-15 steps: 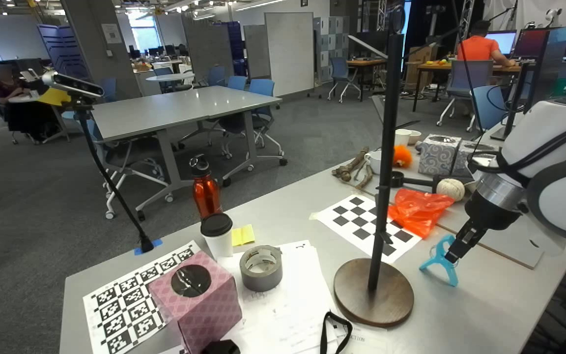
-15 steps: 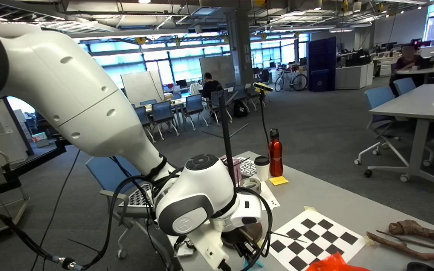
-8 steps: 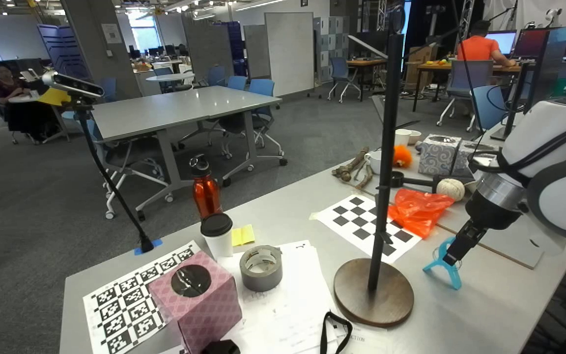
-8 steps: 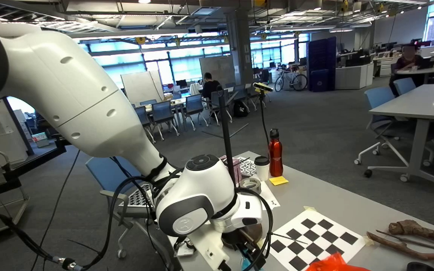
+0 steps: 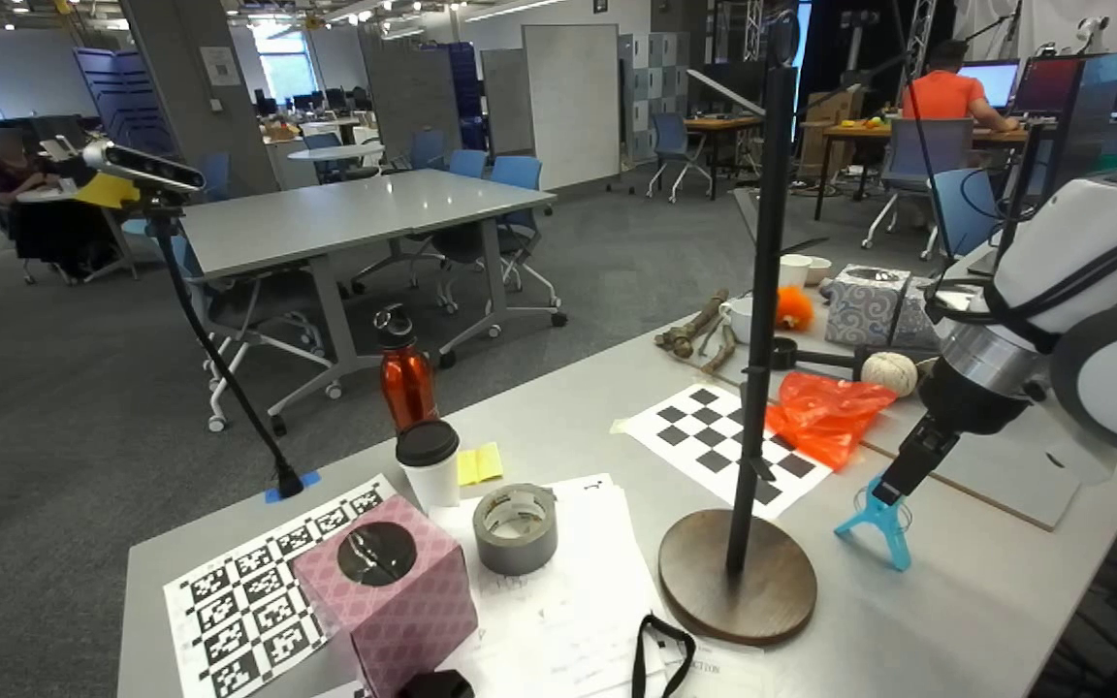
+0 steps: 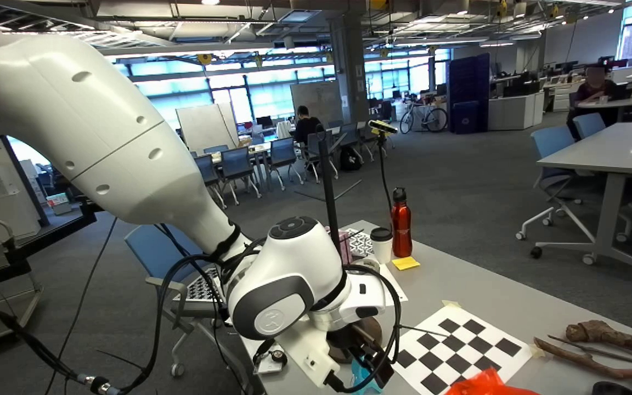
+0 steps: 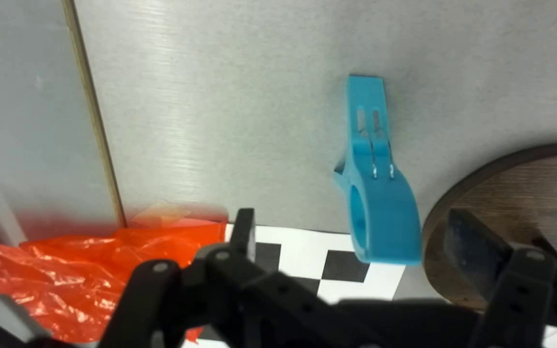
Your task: Take the peg from the black pole and put it upright on the table
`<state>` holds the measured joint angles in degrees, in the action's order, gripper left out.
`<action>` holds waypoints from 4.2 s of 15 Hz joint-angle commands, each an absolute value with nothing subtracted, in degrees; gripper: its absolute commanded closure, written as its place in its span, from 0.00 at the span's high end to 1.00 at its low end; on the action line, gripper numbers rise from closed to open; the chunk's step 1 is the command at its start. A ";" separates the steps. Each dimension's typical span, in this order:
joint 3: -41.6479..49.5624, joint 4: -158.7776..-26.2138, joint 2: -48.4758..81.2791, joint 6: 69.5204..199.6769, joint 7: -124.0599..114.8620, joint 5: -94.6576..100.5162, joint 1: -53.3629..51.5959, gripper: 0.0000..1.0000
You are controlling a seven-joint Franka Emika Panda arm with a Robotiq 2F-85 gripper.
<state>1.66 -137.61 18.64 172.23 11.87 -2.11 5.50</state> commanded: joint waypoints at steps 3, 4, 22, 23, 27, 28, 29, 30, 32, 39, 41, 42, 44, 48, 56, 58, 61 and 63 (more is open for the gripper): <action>3.32 -137.86 14.01 170.96 9.01 2.78 3.21 1.00; 3.42 -137.79 13.36 170.94 8.69 3.35 2.93 1.00; 2.56 -138.32 -0.88 164.40 -3.10 12.05 -3.13 1.00; 2.29 -138.47 -1.37 164.45 -3.52 12.11 -3.26 1.00; 1.71 -137.91 -0.43 165.51 -2.97 11.95 -2.83 1.00; 1.64 -138.02 -0.85 165.20 -3.79 12.78 -2.83 1.00; 1.64 -138.16 -1.13 165.10 -4.22 13.23 -2.83 1.00; 1.64 -138.28 -1.30 165.07 -4.43 13.43 -2.83 1.00; 1.64 -138.36 -1.37 165.06 -4.50 13.46 -2.83 1.00; 1.64 -138.38 -1.37 165.06 -4.52 13.46 -2.83 1.00; 1.64 -138.38 -1.37 165.06 -4.52 13.46 -2.83 1.00; 1.64 -138.38 -1.37 165.06 -4.52 13.46 -2.83 1.00; 1.64 -138.38 -1.37 165.06 -4.52 13.46 -2.83 1.00; 1.64 -138.38 -1.37 165.06 -4.52 13.46 -2.83 1.00; 1.64 -138.38 -1.37 165.06 -4.52 13.46 -2.83 1.00; 1.64 -138.38 -1.37 165.06 -4.52 13.46 -2.83 1.00; 1.64 -138.38 -1.37 165.06 -4.52 13.46 -2.83 1.00; 1.64 -138.38 -1.37 165.06 -4.52 13.46 -2.83 1.00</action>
